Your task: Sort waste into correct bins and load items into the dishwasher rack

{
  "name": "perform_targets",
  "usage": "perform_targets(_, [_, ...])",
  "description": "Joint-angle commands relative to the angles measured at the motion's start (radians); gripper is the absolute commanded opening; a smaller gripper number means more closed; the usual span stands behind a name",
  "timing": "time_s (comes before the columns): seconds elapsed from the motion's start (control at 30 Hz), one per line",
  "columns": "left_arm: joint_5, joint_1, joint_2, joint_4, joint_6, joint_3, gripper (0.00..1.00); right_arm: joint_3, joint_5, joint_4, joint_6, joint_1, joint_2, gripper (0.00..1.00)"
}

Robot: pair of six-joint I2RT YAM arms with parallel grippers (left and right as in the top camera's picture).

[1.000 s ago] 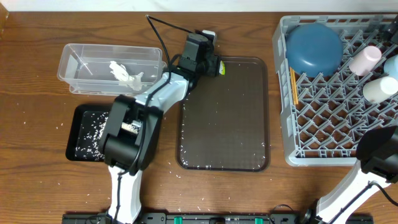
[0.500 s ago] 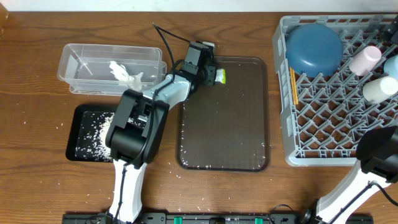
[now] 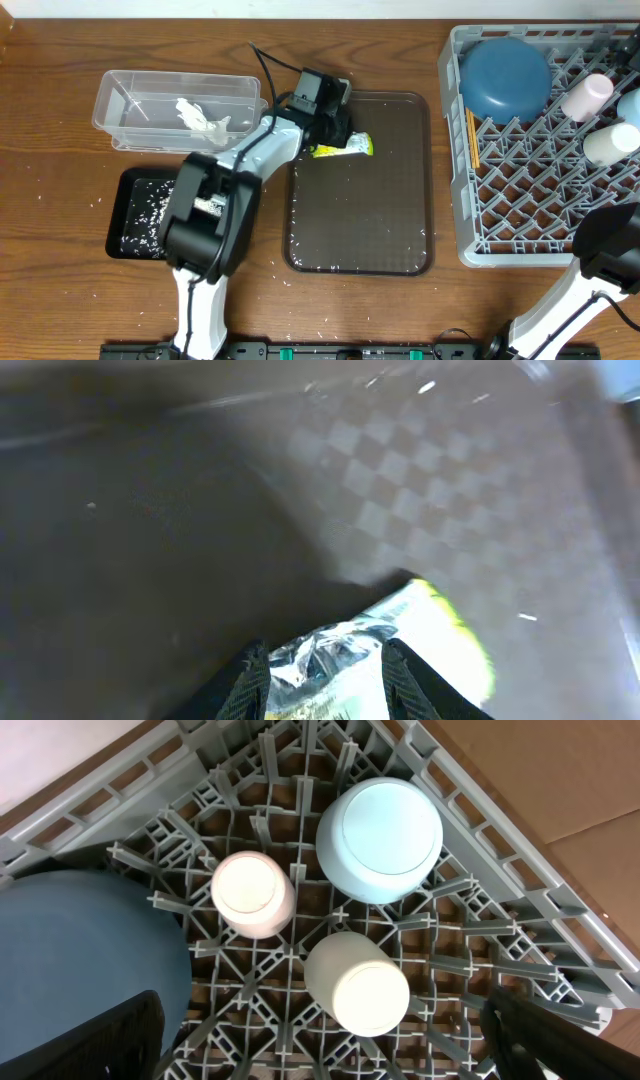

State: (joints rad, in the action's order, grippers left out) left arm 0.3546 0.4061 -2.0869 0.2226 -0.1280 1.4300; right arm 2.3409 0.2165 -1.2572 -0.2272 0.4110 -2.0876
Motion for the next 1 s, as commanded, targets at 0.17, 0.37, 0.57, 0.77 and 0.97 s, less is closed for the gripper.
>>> perform_targets(0.17, [0.028, -0.013, 0.187, 0.096, -0.024, -0.004, 0.4, -0.001, 0.003, 0.0, -0.004, 0.014, -0.005, 0.99])
perform_targets(0.37, [0.111, -0.01, 0.208, 0.246, -0.115, -0.004, 0.83, -0.001, 0.003, 0.0, -0.004, 0.014, -0.005, 0.99])
perform_targets(0.57, [0.098, -0.013, 0.208, 0.249, -0.672, -0.005, 0.83, -0.001, 0.003, 0.0, -0.004, 0.014, -0.005, 0.99])
perform_targets(0.77, [-0.031, 0.019, 0.204, 0.248, -1.041, -0.007, 0.83, -0.001, 0.003, 0.0, -0.004, 0.014, -0.005, 0.99])
perform_targets(0.97, [-0.189, 0.065, 0.183, 0.248, -1.303, -0.019, 0.83, -0.001, 0.003, 0.0, -0.004, 0.014, -0.005, 0.99])
